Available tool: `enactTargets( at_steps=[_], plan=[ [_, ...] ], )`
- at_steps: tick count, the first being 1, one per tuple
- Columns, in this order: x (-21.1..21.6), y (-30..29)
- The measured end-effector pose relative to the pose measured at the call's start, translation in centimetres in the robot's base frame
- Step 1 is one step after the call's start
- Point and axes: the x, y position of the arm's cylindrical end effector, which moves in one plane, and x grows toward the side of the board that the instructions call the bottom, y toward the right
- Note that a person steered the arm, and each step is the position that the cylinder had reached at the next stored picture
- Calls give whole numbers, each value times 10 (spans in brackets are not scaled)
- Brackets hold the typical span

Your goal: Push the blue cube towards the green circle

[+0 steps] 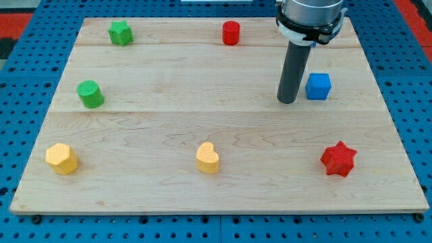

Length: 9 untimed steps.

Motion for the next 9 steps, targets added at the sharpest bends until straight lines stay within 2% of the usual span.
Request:
enactTargets(
  at_steps=[1, 2, 3, 4, 5, 6, 7, 8, 9],
  plan=[
    [-1, -6],
    [21, -5],
    [46, 49],
    [19, 140],
    [-28, 148],
    [-40, 120],
    [-6, 79],
    [-11, 46],
    [-50, 51]
  ],
)
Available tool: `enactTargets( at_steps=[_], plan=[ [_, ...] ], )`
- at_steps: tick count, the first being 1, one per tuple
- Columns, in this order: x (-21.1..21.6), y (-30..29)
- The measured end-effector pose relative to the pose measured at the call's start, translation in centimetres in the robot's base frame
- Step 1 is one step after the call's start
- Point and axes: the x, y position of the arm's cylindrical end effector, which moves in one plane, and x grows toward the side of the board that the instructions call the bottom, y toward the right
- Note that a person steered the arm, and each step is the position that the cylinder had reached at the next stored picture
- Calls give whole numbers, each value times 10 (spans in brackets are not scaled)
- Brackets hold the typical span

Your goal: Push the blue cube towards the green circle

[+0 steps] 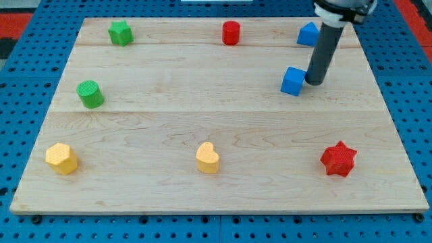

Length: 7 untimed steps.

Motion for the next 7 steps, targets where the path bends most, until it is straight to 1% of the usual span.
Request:
enactTargets(
  at_steps=[1, 2, 3, 5, 6, 7],
  plan=[
    [3, -39],
    [18, -91],
    [25, -159],
    [12, -244],
    [24, -298],
    [19, -279]
  ],
)
